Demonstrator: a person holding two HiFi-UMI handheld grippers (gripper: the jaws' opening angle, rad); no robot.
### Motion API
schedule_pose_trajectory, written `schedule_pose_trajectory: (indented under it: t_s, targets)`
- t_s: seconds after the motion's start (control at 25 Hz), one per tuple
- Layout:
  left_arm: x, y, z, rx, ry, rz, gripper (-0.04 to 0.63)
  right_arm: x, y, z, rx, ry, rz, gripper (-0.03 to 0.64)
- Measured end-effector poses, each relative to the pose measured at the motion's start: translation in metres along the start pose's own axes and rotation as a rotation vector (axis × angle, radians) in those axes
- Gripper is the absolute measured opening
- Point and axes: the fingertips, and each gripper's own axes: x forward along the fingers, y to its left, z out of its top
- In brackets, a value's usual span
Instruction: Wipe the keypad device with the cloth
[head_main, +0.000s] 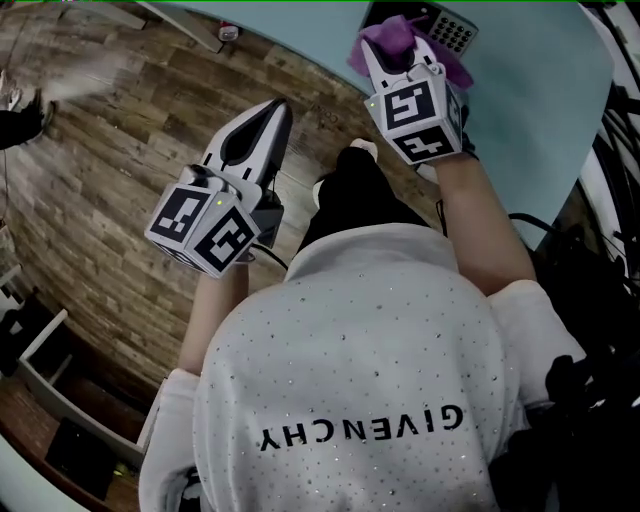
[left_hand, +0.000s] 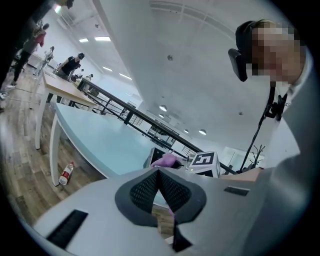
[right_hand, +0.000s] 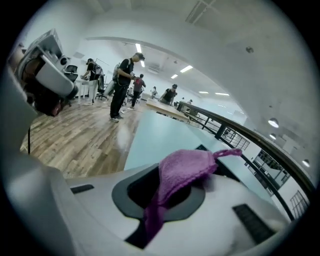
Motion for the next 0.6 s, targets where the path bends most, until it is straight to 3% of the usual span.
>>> schedule_pose_trajectory:
  t_s: [0.28,0.6]
  targets:
    - [-0.014,0.009,0.003,-0.012,0.008,0.03,0.0,0.001,-0.008,-0.008,-0.044,0.04,-0.034,0.021]
    - [0.031,-0.01,0.013,-0.006,0.016,-0.052,0.0,-0.041,-0.039,-0.061,-0.003,0.092,-0.097,0.021]
